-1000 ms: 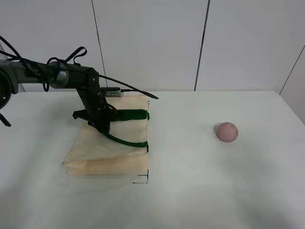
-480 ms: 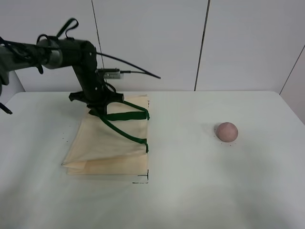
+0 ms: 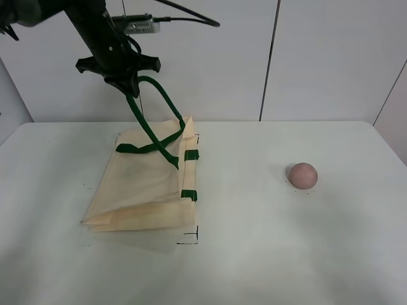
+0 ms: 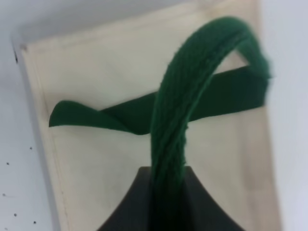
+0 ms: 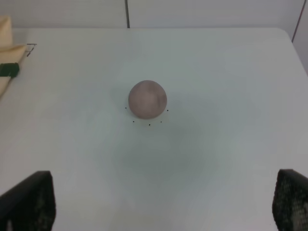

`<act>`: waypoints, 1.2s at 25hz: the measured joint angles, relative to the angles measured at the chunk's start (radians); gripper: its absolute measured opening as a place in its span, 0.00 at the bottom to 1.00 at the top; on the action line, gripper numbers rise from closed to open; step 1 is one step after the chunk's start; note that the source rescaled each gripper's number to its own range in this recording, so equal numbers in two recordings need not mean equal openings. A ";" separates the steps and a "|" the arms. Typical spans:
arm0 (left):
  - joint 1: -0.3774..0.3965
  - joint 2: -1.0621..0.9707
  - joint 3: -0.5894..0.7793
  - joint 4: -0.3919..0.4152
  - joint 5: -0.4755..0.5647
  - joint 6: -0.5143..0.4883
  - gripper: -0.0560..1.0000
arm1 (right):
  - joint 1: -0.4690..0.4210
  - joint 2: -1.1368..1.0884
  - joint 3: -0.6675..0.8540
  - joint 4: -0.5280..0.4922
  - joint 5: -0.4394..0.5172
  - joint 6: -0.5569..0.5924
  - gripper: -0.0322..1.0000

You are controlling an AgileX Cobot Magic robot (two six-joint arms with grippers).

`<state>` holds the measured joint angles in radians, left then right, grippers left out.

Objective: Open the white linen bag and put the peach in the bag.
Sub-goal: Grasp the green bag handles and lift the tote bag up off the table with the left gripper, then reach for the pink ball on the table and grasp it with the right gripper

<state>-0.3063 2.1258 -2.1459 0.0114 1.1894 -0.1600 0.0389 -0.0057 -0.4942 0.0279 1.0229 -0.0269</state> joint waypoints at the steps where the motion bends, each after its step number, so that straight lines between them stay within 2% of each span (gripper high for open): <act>1: 0.000 -0.022 -0.001 -0.005 0.000 0.004 0.05 | 0.000 0.000 0.000 0.000 0.000 0.000 1.00; 11: 0.000 -0.195 -0.005 -0.023 0.002 0.015 0.05 | 0.000 0.000 0.000 0.000 0.000 0.000 1.00; 15: 0.000 -0.200 -0.005 -0.023 0.002 0.015 0.05 | 0.000 0.110 -0.011 0.000 -0.013 0.000 1.00; 22: 0.000 -0.202 -0.005 -0.037 0.002 0.015 0.05 | 0.000 0.651 -0.152 0.000 -0.145 -0.003 1.00; 27: 0.000 -0.215 -0.005 -0.040 0.002 0.018 0.05 | 0.000 1.127 -0.344 0.001 -0.219 -0.014 1.00; 30: 0.000 -0.217 -0.005 -0.040 0.002 0.018 0.05 | 0.000 1.386 -0.491 0.001 -0.225 -0.021 1.00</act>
<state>-0.3063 1.9091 -2.1509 -0.0284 1.1917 -0.1418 0.0389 1.3804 -0.9851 0.0287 0.7978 -0.0478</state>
